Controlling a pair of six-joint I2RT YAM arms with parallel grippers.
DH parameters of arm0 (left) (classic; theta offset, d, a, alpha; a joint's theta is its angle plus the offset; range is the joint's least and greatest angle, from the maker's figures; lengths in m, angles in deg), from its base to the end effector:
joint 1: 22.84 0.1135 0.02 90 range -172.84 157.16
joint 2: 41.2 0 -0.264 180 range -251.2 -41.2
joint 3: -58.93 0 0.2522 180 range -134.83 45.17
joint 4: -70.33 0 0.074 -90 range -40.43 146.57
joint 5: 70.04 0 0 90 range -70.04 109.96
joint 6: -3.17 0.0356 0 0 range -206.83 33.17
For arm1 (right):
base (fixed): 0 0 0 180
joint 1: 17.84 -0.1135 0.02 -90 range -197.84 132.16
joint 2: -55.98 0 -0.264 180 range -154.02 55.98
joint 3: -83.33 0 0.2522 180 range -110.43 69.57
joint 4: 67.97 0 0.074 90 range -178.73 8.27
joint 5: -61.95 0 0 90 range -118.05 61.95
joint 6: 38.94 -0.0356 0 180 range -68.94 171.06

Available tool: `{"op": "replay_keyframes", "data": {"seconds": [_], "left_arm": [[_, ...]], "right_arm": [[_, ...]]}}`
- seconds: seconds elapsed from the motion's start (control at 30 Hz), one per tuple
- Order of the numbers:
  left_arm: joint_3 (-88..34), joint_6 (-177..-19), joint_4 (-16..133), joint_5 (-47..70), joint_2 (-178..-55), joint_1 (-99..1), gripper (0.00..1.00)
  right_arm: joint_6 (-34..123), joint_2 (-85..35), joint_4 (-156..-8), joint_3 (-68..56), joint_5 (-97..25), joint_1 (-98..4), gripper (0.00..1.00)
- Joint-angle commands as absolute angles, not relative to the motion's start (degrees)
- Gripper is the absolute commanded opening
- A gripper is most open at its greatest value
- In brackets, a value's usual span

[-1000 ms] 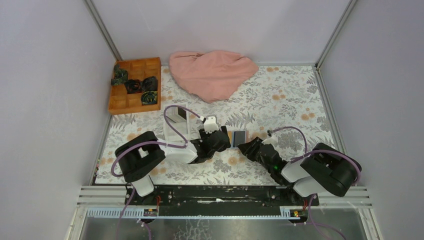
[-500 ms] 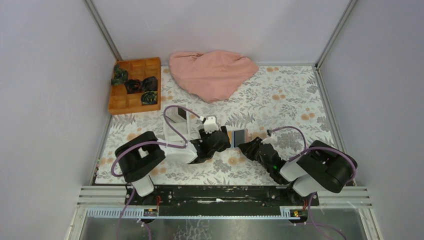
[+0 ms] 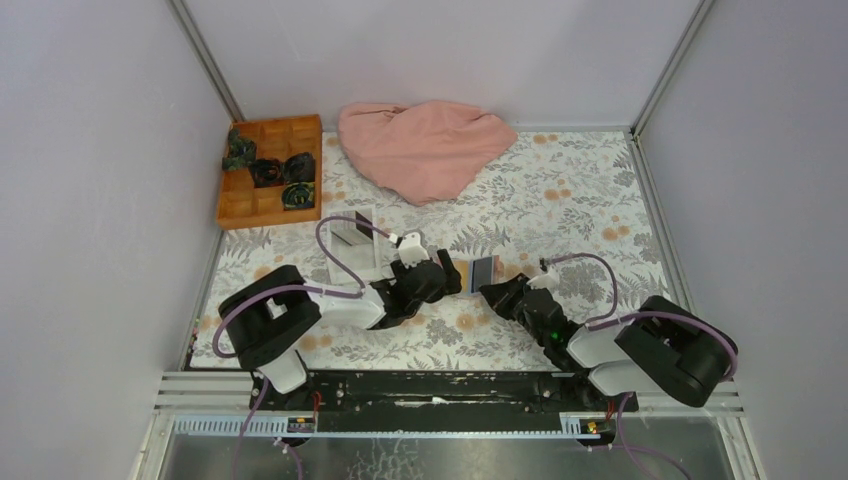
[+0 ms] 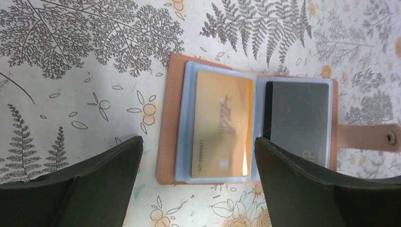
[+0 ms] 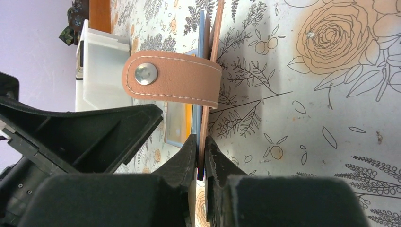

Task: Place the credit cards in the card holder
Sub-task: Close the card holder at the center of the board.

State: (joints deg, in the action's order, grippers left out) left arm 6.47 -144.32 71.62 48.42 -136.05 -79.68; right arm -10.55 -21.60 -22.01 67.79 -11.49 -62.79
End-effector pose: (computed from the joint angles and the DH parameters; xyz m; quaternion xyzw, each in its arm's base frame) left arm 0.1826 -0.2485 0.1373 -0.1067 0.8818 -0.2158 0.4056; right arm 0.1384 0.1238 0.1186 0.2002 0.7698 0.4081 0.4480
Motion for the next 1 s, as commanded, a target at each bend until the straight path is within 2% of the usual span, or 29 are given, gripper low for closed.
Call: {"op": "replay_keyframes", "data": {"seconds": [0.0,0.2,0.43,0.77,0.97], "left_arm": [[11.3,-146.6,71.7,41.9,-138.3,-77.1,0.97],[14.0,-148.4,78.9,36.8,-140.1,-76.5,0.97],[14.8,-148.7,79.8,35.5,-140.8,-76.5,0.97],[17.5,-150.0,82.4,34.7,-140.7,-76.5,0.98],[17.4,-151.6,84.7,33.4,-140.2,-76.5,0.97]], "right_arm": [[-13.2,-18.4,-23.6,67.9,-9.2,-63.2,0.01],[-17.6,-17.5,-23.5,69.3,-9.6,-63.2,0.00],[-21.3,-15.6,-22.7,69.9,-10.0,-63.0,0.00],[-23.2,-7.2,-29.3,70.0,-9.0,-62.4,0.00],[-23.1,-8.7,-28.0,69.6,-11.2,-62.4,0.00]]}}
